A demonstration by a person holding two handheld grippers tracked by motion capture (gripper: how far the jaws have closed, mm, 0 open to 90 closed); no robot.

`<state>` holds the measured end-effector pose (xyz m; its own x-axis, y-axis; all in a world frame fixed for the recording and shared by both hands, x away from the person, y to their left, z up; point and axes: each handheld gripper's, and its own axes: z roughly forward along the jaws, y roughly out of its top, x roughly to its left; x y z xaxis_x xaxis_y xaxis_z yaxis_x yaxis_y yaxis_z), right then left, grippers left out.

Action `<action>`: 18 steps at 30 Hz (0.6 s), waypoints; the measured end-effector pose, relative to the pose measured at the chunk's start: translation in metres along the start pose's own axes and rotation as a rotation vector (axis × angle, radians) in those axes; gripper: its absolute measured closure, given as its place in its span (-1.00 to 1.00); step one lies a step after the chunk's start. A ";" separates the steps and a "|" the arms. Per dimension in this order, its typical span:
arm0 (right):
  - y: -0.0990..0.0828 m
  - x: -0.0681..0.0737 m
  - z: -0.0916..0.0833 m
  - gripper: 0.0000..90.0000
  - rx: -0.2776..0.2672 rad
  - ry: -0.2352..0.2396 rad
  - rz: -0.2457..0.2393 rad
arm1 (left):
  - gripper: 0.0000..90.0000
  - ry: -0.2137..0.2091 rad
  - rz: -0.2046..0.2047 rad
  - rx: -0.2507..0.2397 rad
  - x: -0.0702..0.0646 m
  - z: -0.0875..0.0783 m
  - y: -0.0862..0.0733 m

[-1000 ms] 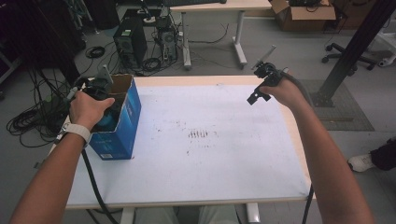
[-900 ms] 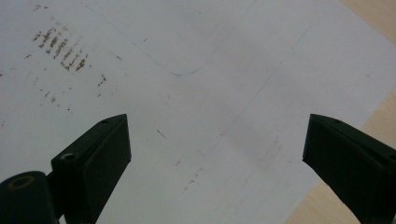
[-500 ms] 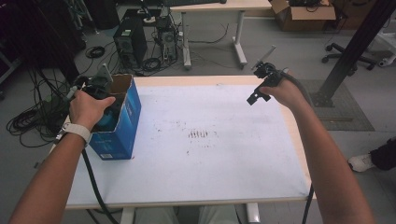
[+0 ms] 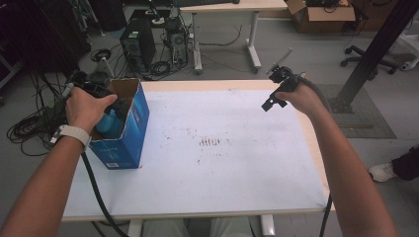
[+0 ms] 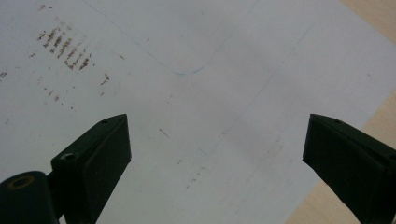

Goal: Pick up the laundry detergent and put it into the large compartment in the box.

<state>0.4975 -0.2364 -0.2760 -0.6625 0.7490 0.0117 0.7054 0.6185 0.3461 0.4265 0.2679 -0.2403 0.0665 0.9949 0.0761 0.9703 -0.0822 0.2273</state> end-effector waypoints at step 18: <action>-0.001 0.002 -0.003 -0.83 -0.006 0.002 -0.001 | -0.45 -0.073 0.103 -0.080 -0.023 -0.061 -0.005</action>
<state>0.4950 -0.2361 -0.2738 -0.6633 0.7482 0.0135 0.7036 0.6174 0.3518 0.4061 0.2417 -0.1837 0.1843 0.9823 0.0331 0.9361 -0.1857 0.2986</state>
